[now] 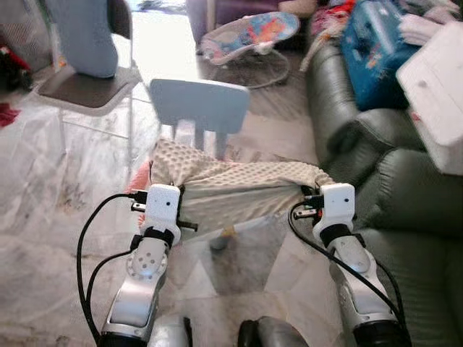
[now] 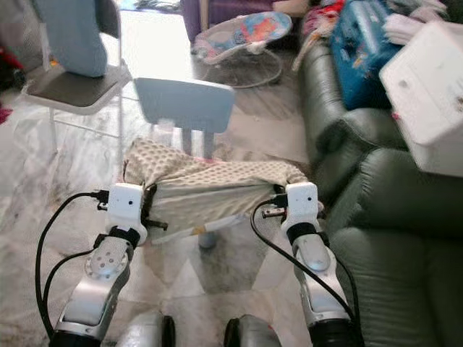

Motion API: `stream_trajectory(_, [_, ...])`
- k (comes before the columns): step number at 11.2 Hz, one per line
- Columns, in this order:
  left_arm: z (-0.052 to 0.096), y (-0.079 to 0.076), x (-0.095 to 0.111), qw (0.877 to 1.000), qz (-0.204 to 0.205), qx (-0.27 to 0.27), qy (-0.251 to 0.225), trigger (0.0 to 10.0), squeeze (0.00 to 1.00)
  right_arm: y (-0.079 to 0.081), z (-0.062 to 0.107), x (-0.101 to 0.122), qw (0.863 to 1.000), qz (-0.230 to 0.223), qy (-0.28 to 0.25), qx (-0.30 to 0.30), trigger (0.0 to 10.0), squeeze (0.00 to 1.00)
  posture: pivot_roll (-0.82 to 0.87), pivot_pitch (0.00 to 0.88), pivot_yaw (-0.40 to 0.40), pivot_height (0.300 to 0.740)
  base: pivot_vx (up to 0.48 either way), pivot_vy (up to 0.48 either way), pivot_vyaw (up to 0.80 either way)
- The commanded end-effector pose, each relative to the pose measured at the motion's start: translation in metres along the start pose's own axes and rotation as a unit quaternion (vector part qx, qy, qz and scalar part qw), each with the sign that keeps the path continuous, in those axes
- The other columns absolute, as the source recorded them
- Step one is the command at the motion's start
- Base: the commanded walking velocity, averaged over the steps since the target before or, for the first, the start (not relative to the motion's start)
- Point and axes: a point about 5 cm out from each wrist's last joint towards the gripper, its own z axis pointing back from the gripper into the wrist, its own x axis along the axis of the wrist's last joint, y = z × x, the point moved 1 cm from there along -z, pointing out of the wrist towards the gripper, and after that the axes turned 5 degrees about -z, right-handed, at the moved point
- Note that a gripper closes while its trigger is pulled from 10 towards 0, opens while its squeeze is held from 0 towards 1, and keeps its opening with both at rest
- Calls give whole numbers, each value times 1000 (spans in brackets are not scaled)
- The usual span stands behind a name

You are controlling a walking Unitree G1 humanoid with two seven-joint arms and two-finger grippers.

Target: Move the pillow to the sofa

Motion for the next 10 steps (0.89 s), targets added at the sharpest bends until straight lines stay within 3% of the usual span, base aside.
stream_trajectory(1, [1,6,0,1000,-3,7,2,10000,0,-4,-1,1,1000,-1,2,-13,10000,0,-48,120,-37,740,0,480,0])
stream_trajectory(10, [2,-5,2,999,6,-32,-2,10000,0,2,0,-2,1000,-7,8,0,10000,0,-49,122,-34,740,0,480,-747])
